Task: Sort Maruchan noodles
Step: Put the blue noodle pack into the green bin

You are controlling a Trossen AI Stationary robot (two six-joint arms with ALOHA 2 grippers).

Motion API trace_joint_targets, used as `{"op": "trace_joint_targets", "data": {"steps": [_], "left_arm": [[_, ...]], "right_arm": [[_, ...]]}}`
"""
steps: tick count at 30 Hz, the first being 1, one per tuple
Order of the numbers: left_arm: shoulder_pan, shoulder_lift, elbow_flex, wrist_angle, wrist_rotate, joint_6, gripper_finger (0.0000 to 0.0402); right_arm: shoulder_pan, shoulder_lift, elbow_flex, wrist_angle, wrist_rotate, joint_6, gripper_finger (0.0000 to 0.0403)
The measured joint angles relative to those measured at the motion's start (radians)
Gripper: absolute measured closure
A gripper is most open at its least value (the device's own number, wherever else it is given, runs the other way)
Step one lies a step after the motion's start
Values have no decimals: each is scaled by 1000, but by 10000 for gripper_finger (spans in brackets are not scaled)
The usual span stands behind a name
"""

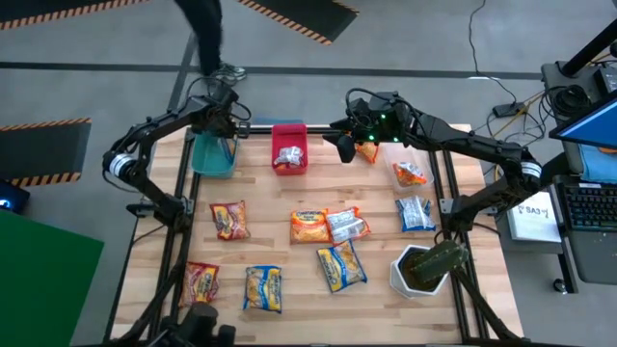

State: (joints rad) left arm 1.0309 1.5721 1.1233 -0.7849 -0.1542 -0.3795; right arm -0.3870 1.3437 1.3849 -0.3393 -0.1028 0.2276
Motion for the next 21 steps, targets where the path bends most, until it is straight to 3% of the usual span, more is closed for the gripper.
{"op": "trace_joint_targets", "data": {"steps": [10,21], "left_arm": [[-9,8,0,6,88,17,337],[-20,-18,2,-48,95,31,275]], "right_arm": [[0,0,0,0,0,8,174],[0,-1,0,0,0,36,174]]}}
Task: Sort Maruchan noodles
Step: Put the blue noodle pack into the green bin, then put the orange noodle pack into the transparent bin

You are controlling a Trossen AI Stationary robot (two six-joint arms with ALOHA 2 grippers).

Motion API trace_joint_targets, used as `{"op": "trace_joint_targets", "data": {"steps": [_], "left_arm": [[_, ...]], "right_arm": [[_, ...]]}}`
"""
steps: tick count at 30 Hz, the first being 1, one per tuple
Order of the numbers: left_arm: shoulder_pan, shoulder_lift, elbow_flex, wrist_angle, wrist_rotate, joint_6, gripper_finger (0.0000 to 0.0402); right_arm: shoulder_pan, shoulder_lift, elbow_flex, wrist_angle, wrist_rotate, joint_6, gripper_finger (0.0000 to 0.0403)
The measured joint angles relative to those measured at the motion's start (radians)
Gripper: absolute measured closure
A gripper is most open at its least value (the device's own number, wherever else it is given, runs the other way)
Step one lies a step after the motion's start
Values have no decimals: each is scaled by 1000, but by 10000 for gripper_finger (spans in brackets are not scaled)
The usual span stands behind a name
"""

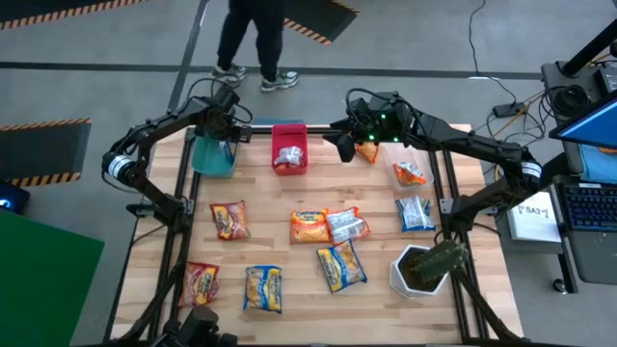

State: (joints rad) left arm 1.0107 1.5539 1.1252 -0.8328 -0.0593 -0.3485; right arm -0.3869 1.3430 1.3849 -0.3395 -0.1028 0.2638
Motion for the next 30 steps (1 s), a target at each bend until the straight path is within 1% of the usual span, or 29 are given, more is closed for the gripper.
{"op": "trace_joint_targets", "data": {"steps": [5,10,12,15,20,24,30], "left_arm": [[0,-57,2,-14,0,3,261],[-4,-121,43,-62,7,6,258],[-12,-149,61,-63,42,22,258],[-47,-191,92,-56,86,33,258],[-163,-244,122,-4,88,33,263],[-295,-275,113,102,91,54,271],[-499,-270,106,160,92,160,282]], "right_arm": [[0,-4,0,-1,0,36,174],[0,-8,0,-12,-4,118,174],[0,-8,0,-26,-17,156,174],[0,-6,0,-28,-76,232,174],[1,1,0,-30,-161,345,177],[5,2,0,-28,-172,415,184],[38,2,0,-28,-194,503,196]]}}
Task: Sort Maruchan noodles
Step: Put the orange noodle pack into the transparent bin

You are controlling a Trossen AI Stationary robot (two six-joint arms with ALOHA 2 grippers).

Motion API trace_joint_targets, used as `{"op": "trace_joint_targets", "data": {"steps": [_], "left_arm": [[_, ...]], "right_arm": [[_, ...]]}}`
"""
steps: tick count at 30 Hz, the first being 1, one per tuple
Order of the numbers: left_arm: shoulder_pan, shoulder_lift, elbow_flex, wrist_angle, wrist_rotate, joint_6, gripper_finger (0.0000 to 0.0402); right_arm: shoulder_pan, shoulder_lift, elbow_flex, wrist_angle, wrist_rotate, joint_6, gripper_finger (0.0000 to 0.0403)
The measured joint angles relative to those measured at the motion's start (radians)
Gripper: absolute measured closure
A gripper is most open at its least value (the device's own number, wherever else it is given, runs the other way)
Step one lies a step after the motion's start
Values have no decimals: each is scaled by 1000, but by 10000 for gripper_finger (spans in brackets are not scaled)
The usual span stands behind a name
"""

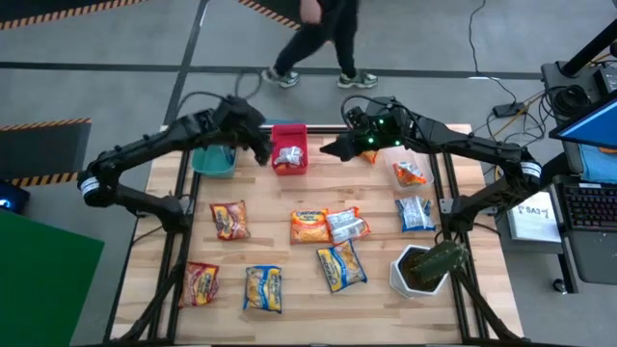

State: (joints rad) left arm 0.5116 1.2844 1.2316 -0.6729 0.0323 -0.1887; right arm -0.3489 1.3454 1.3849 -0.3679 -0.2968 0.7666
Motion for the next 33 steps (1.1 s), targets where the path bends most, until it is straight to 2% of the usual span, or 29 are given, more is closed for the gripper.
{"op": "trace_joint_targets", "data": {"steps": [7,14,20,25,29,33], "left_arm": [[-184,36,-5,4,9,110,291],[-304,54,-54,85,13,110,306],[-394,55,-146,190,12,-43,323],[-468,84,-250,343,-28,-240,324],[-531,146,-342,531,-42,-397,324],[-594,232,-400,651,-40,-539,324]], "right_arm": [[75,41,0,-5,-2,79,198],[115,90,0,-223,-2,125,197],[118,99,0,-407,1,71,197],[118,94,0,-475,0,-8,197],[127,86,0,-505,-23,-71,197],[140,85,0,-509,-25,-117,197]]}}
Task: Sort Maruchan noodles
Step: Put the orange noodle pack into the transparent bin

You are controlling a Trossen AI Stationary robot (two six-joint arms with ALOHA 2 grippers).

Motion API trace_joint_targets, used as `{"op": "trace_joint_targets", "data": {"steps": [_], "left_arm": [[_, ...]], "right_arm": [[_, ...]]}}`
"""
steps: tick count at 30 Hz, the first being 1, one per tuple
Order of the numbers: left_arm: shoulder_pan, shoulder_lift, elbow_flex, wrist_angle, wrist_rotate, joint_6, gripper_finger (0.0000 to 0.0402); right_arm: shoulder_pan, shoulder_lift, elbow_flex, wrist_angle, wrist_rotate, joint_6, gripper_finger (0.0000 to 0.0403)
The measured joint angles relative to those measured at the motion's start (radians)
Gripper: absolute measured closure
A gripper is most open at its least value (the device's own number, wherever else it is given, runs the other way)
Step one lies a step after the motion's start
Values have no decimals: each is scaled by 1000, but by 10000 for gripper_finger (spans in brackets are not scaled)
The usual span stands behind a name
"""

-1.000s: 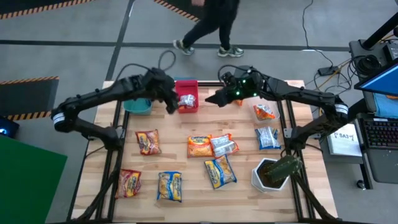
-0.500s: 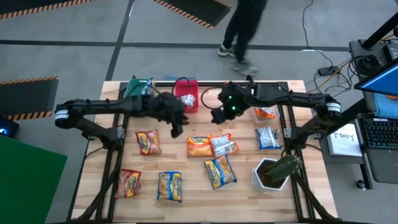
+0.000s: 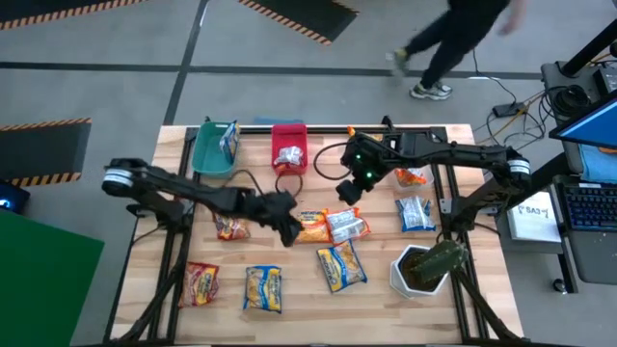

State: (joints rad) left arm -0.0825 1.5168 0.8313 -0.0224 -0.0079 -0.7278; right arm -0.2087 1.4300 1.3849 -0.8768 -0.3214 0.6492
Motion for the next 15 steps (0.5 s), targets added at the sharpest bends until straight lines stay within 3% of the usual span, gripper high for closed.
{"op": "trace_joint_targets", "data": {"steps": [7,15], "left_arm": [[-58,153,12,4,0,-170,324],[-24,256,41,1,-3,-207,324]], "right_arm": [[18,0,0,-2,7,-47,197],[39,0,0,-1,10,-42,197]]}}
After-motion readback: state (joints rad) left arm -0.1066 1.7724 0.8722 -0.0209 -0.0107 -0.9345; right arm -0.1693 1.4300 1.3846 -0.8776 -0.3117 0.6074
